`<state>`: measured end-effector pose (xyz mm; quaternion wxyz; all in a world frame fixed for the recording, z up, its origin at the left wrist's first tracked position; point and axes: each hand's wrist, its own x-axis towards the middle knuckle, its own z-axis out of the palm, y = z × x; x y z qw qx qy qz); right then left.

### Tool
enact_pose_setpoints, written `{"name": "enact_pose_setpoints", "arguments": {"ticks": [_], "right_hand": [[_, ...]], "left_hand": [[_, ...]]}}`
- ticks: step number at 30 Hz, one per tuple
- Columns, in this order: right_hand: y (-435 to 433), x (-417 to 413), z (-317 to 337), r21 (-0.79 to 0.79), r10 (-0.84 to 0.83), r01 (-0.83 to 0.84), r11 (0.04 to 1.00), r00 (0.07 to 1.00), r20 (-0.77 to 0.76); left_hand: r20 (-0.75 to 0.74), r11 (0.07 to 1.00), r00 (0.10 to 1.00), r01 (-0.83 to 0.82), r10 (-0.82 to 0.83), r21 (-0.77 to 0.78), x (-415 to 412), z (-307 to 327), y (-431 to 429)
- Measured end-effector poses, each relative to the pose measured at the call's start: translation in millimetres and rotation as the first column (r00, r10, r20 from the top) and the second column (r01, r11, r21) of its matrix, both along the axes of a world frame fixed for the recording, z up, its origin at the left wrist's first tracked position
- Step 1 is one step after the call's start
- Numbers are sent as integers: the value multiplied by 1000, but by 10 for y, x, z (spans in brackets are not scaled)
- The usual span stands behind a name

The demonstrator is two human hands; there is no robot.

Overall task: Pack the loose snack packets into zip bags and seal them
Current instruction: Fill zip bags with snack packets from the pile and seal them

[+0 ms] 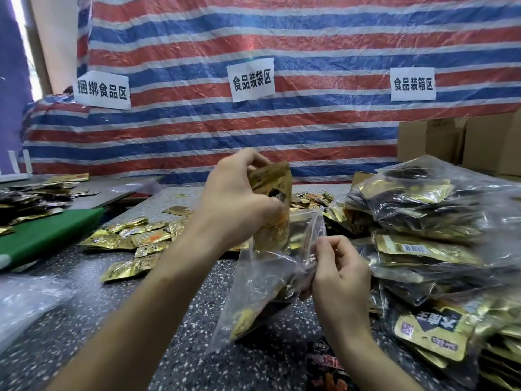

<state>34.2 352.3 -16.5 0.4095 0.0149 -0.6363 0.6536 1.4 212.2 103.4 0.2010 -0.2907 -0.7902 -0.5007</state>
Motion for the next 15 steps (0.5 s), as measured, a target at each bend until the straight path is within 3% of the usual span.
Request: {"name": "enact_pose_setpoints", "arguments": {"ticks": [5, 8, 11, 15], "right_hand": [[-43, 20, 38, 26, 13, -12, 1000, 999, -38], [-43, 11, 43, 21, -14, 14, 1000, 1000, -26], [-23, 9, 51, -12, -22, 22, 1000, 1000, -14], [7, 3, 50, 44, -42, 43, 998, 999, -25]], "left_hand": [[161, 950, 986, 94, -47, -299, -95, -97, 31], [321, 872, 947, 140, 21, -470, -115, -71, -63], [441, 841, 888, 136, 131, -523, -113, -14, -198], [398, 850, 913, 140, 87, -508, -152, 53, -345]]}}
